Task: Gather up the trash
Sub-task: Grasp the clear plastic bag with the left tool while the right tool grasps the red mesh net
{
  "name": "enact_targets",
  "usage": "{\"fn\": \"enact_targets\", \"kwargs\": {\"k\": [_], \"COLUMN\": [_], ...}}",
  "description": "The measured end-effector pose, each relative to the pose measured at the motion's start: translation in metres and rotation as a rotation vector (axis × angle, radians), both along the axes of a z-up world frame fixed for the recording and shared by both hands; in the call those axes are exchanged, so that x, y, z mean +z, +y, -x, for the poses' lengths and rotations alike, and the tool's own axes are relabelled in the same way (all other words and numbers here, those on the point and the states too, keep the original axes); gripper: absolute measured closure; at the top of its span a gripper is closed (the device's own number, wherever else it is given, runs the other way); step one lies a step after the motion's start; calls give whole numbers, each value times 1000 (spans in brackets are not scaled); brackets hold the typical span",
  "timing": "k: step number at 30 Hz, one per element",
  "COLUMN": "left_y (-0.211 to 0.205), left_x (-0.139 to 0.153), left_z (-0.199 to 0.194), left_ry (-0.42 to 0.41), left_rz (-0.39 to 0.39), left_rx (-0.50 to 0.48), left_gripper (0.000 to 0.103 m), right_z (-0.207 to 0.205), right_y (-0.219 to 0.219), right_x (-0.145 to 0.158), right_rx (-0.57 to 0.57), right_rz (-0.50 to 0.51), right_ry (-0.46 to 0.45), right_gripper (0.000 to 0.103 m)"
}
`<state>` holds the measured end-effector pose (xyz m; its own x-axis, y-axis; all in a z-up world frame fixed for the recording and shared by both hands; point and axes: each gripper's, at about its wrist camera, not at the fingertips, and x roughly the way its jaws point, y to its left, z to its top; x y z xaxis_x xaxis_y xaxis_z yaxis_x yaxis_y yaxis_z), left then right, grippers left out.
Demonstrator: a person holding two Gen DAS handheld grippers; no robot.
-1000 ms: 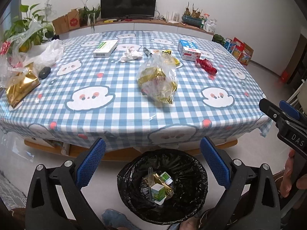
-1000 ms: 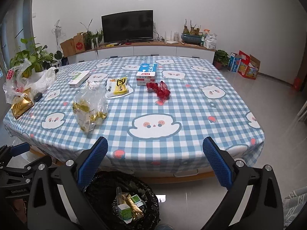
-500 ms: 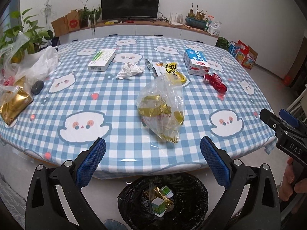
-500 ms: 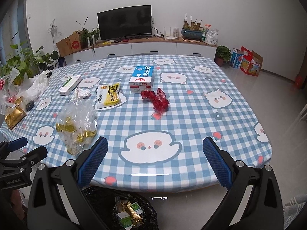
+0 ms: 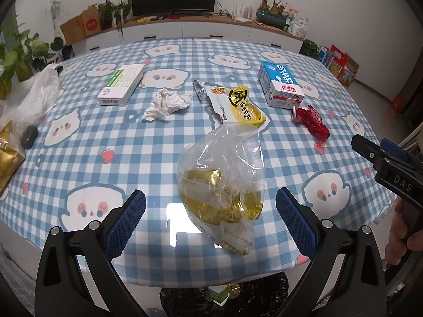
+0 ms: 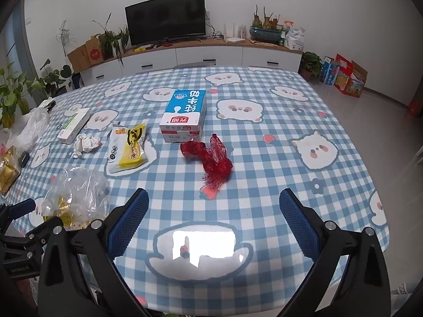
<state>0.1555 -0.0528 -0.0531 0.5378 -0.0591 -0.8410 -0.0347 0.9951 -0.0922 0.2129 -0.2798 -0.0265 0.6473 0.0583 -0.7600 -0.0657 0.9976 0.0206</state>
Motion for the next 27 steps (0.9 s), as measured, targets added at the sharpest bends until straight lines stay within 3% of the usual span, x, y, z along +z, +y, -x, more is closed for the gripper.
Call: {"fn": "enact_targets", "kwargs": {"k": [15, 21, 27], "left_y": [-14, -17, -16], "left_x": [-11, -20, -37], "left_z": [-48, -61, -68], "left_ry": [58, 95, 152], "left_rz": [-21, -49, -59], "left_rx": [-19, -12, 3], "left_gripper": [7, 8, 17], "right_z": [-72, -91, -104], "right_y": [13, 19, 18], "right_x": [-20, -33, -47], "right_rx": [15, 31, 34], "right_rz": [18, 20, 33], "right_ry": [71, 119, 156], "right_gripper": [20, 32, 43]}}
